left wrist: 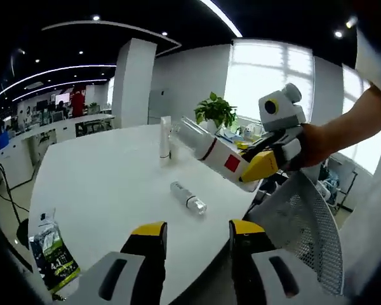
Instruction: Arrange the skincare products in the storage area until every visible bottle or jar stands upright without overlapping.
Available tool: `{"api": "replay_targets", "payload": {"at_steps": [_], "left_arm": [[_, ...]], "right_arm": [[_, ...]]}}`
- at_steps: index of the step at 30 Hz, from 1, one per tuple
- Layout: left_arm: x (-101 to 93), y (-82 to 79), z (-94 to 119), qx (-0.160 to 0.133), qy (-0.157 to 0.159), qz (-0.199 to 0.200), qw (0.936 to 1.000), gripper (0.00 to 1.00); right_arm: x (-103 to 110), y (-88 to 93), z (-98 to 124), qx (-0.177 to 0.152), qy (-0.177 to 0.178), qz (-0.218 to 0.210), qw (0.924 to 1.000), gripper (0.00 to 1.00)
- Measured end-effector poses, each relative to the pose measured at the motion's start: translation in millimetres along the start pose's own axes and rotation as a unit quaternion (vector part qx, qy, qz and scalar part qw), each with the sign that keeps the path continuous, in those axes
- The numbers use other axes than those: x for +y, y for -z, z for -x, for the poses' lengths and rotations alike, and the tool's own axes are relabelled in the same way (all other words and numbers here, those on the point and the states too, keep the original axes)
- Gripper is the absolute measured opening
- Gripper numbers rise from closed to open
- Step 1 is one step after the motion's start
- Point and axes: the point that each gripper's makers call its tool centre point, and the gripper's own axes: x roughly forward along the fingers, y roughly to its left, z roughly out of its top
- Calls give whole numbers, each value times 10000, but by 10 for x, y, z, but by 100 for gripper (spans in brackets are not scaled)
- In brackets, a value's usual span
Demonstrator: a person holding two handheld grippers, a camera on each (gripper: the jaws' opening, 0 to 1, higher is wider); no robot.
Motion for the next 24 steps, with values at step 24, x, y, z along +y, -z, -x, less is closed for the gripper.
{"api": "replay_targets", "payload": {"at_steps": [24], "left_arm": [[-125, -400, 234, -840, 1105, 1564, 9779, 43]], "right_arm": [[379, -91, -286, -661, -2038, -441, 9758, 18]]}}
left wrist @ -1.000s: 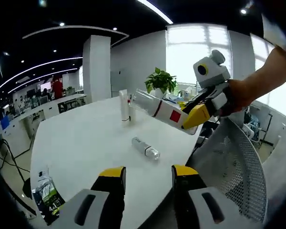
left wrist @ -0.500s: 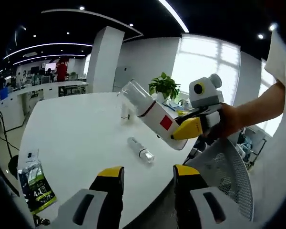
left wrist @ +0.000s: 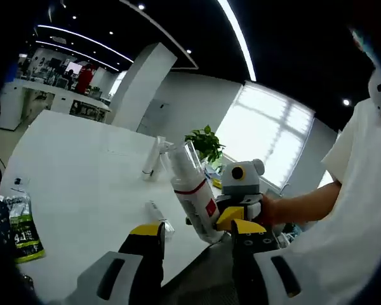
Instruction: Arrange the skincare products in the storage area until every visible bottle or jar stands upright without overlapping.
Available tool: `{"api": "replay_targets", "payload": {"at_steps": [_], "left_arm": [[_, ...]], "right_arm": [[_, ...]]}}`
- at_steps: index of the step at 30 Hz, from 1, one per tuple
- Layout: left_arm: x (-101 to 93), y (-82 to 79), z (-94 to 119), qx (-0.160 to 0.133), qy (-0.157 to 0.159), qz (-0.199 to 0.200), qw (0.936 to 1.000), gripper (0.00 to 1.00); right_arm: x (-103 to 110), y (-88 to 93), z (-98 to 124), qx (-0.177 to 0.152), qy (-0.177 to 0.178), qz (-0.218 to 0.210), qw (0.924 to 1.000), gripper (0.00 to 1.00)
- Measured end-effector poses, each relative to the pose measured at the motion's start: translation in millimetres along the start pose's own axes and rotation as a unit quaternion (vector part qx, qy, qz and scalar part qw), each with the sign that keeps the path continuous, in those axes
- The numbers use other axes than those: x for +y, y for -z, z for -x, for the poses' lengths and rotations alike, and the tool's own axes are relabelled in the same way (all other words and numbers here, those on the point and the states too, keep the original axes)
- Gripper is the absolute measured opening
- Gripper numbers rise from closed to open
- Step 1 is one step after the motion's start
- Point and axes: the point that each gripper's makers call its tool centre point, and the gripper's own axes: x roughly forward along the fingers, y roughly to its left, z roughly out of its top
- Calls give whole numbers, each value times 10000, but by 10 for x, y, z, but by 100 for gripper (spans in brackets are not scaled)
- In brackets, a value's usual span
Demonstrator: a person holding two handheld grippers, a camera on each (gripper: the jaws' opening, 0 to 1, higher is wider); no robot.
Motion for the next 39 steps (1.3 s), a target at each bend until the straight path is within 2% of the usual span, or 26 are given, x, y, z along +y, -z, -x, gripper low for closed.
{"api": "replay_targets", "payload": {"at_steps": [6, 8, 9, 10, 11, 16, 20, 24, 28, 31, 33, 39], "left_arm": [[-65, 30, -12, 62, 181, 118, 9997, 42], [-178, -18, -28, -5, 493, 342, 9982, 37], [-187, -41, -23, -18, 531, 367, 9979, 34], [-192, -58, -23, -72, 564, 379, 9977, 31], [-210, -118, -37, -256, 585, 545, 9965, 30], [-227, -191, -79, -473, 644, 795, 9936, 27], [-239, -163, -131, -541, 641, 883, 9926, 25], [-238, -109, -136, -391, 601, 798, 9942, 25], [-236, -118, -100, -445, 560, 726, 9948, 25], [-207, -86, -114, -353, 514, 677, 9958, 24], [-179, -61, -124, -300, 440, 587, 9969, 24], [-85, -72, -146, -350, 123, 618, 9974, 23]], "right_arm": [[157, 81, -100, 200, -344, 66, 9992, 18], [181, 126, -129, 289, -378, 90, 9988, 18], [199, 132, -135, 312, -426, 100, 9986, 18], [208, 127, -136, 299, -450, 105, 9985, 18], [236, 90, -140, 195, -531, 89, 9984, 18], [249, 22, -99, -7, -624, -56, 9980, 18], [274, 32, -126, 6, -760, -190, 9969, 18], [284, 85, -162, 121, -846, -234, 9961, 18], [304, 85, -177, 118, -941, -231, 9952, 18], [272, 136, -202, 235, -865, -160, 9958, 18], [224, 169, -204, 352, -735, 41, 9967, 18], [142, 141, -200, 347, -470, 327, 9978, 19]]}}
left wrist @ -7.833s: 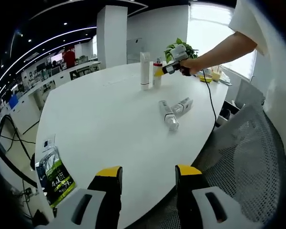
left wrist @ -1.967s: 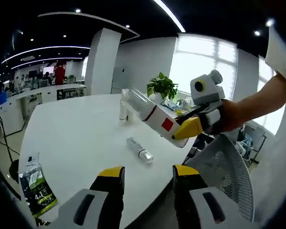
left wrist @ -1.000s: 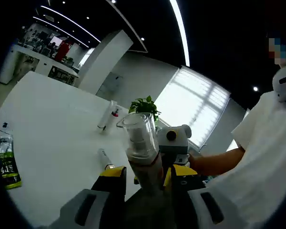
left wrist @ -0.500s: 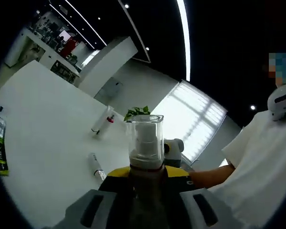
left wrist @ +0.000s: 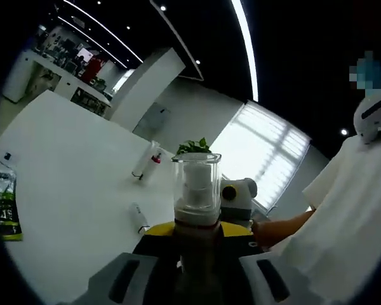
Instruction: Arrange the skincare products in the storage area until every visible bottle or jar stands upright without overlapping.
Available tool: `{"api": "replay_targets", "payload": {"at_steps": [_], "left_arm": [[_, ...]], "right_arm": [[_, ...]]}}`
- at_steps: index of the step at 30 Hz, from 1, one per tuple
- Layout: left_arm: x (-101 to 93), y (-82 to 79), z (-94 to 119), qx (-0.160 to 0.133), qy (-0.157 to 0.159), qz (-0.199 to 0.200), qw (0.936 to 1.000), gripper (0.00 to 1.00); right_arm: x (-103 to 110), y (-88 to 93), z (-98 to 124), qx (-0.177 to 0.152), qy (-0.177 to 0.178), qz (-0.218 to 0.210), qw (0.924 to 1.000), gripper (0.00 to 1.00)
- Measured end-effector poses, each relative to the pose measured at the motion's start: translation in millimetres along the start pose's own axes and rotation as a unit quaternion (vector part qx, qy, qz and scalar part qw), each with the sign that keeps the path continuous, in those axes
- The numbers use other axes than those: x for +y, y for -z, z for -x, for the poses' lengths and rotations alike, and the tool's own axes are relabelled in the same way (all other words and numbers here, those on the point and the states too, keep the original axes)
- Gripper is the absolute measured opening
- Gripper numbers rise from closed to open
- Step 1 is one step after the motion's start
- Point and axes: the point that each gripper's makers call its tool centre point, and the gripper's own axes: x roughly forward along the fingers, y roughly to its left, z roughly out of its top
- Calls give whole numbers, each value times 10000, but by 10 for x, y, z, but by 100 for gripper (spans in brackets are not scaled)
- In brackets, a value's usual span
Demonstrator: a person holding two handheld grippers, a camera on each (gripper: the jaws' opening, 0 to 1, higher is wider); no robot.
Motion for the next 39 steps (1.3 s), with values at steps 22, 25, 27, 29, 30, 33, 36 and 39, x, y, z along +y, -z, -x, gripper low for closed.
{"api": "replay_targets", "payload": {"at_steps": [22, 25, 27, 29, 30, 33, 36, 39], "left_arm": [[301, 312, -73, 869, -1274, -1732, 9727, 23], [299, 307, -76, 844, -1298, -1817, 9711, 23], [336, 301, -67, 856, -1400, -1840, 9691, 23], [380, 321, -48, 938, -1530, -1890, 9654, 23], [382, 318, -53, 922, -1533, -1895, 9655, 23], [397, 322, -26, 943, -1569, -1964, 9633, 23], [358, 308, -33, 881, -1500, -2126, 9615, 24], [321, 296, -62, 829, -1409, -2326, 9587, 24]], "right_arm": [[-134, -388, 57, 391, 1034, 795, 9907, 39], [-184, -247, -16, 731, 1151, 802, 9874, 36], [-201, -167, -49, 884, 1219, 869, 9848, 32], [-220, -133, -61, 910, 1307, 864, 9835, 22], [-200, -110, -72, 954, 1277, 856, 9835, 21], [-223, -114, -68, 826, 1460, 883, 9819, 20], [-195, -132, -39, 736, 1474, 1084, 9804, 19], [-173, -154, 1, 693, 1468, 1160, 9799, 19]]}}
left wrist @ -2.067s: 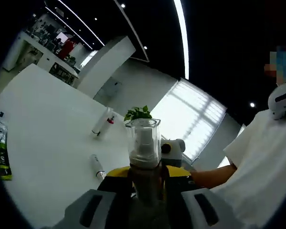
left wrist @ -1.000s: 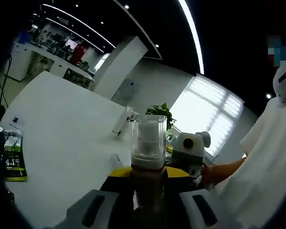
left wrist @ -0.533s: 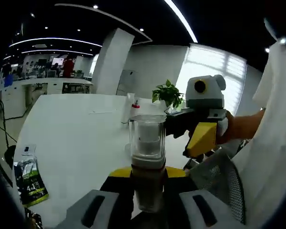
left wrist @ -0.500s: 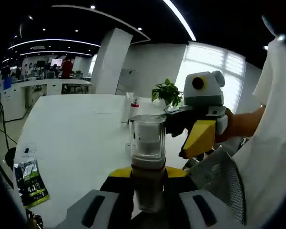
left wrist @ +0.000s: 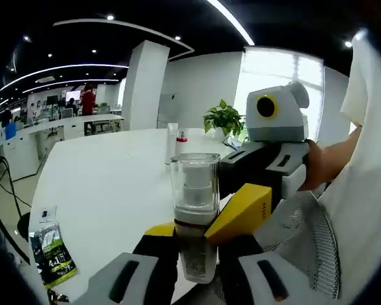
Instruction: Arrange the skincare products in the storage area until every visible bottle or jar stands upright without overlapping.
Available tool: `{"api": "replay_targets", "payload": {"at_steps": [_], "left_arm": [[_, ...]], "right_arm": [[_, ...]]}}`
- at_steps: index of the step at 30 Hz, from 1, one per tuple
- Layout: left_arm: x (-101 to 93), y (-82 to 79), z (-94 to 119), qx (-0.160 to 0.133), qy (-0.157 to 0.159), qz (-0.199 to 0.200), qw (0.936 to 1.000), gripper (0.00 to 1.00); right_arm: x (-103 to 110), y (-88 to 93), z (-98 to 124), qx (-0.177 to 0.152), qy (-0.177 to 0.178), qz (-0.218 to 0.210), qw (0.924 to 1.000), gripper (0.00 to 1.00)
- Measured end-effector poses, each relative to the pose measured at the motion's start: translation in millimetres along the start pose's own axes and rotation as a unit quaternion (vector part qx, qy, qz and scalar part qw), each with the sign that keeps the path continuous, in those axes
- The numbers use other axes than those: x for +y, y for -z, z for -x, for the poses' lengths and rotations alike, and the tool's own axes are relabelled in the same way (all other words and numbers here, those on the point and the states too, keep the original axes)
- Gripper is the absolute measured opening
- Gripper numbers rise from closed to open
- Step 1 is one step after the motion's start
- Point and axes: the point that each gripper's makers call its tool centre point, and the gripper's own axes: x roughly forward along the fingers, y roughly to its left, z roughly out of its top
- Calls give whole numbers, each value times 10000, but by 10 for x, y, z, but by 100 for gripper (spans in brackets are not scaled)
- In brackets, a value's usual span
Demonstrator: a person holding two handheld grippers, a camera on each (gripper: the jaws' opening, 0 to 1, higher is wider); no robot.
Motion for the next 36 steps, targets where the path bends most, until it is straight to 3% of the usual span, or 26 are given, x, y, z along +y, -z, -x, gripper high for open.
{"api": "replay_targets", "payload": {"at_steps": [11, 18, 20, 22, 25, 27, 28, 30, 32, 36], "left_arm": [[-66, -55, 47, -102, 318, 153, 9993, 23], [-93, -22, -31, -55, 264, -168, 9995, 24], [-60, 69, -53, 202, 110, -197, 9995, 24], [16, 296, -61, 791, -167, -469, 9956, 26], [-36, 347, -125, 862, -162, -890, 9922, 26], [-7, 463, -157, 1137, -274, -1135, 9866, 25], [73, 583, -164, 1459, -481, -1289, 9797, 24], [77, 631, -194, 1570, -452, -1388, 9767, 24], [23, 644, -220, 1544, -322, -1280, 9791, 24], [97, 683, -217, 1659, -438, -1341, 9760, 22]], "right_arm": [[54, -47, -3, -277, -324, -131, 9990, 21], [31, 2, 48, -185, -355, -12, 9992, 19], [-21, -7, 81, -197, -286, 25, 9994, 19], [-104, -111, 159, -380, -230, 13, 9990, 19], [-346, -203, 288, -382, 91, 180, 9991, 19], [-499, -237, 354, -404, 302, 268, 9984, 19], [-550, -247, 383, -409, 310, 225, 9984, 19], [-736, -269, 470, -386, 506, 304, 9975, 19], [-883, -286, 531, -351, 663, 371, 9965, 19], [-1192, -331, 663, -287, 1076, 372, 9931, 19]]}}
